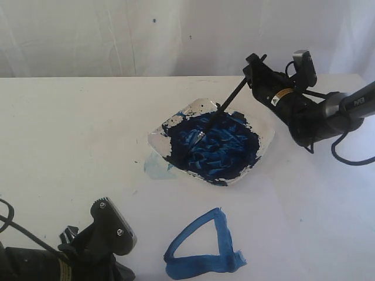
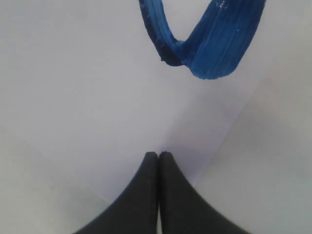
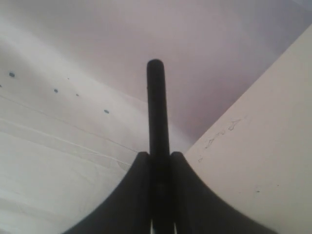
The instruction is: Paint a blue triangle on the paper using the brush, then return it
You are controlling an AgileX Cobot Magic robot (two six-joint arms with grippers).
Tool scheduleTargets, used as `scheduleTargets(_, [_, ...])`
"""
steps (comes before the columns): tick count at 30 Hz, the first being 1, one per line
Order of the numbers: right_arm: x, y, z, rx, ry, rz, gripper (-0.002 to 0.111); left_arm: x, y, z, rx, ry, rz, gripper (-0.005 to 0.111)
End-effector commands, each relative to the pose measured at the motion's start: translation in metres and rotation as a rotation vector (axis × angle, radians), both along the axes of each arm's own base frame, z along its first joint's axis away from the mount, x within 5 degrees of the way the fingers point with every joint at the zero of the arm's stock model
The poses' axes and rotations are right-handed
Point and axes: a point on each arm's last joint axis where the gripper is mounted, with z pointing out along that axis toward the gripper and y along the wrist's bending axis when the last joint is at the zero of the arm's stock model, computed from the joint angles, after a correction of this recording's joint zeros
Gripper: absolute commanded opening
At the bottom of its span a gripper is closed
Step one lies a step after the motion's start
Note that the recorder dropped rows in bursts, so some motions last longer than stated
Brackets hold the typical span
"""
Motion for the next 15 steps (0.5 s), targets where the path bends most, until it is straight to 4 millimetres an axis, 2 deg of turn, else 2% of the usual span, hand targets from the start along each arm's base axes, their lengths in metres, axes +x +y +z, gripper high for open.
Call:
scheduleTargets(1, [-0.001,0.0058,-0.0104,-0.014,0.014,0.005,0.0,-0.0022,0.004,-0.0042,0.033,0.031,0.008,0.0])
scheduleTargets(6, [-0.0004,0.0043,-0.0171,0.002,0.029,-0.013,0.0,-0.0022,0.004,-0.0042,0.033,0.031,0.008,0.0])
scheduleTargets(15, [-0.0001,0.0036,-0.017,0.009,0.031,-0.023,0.0,-0.0022,0.004,-0.0042,0.033,0.031,0.008,0.0])
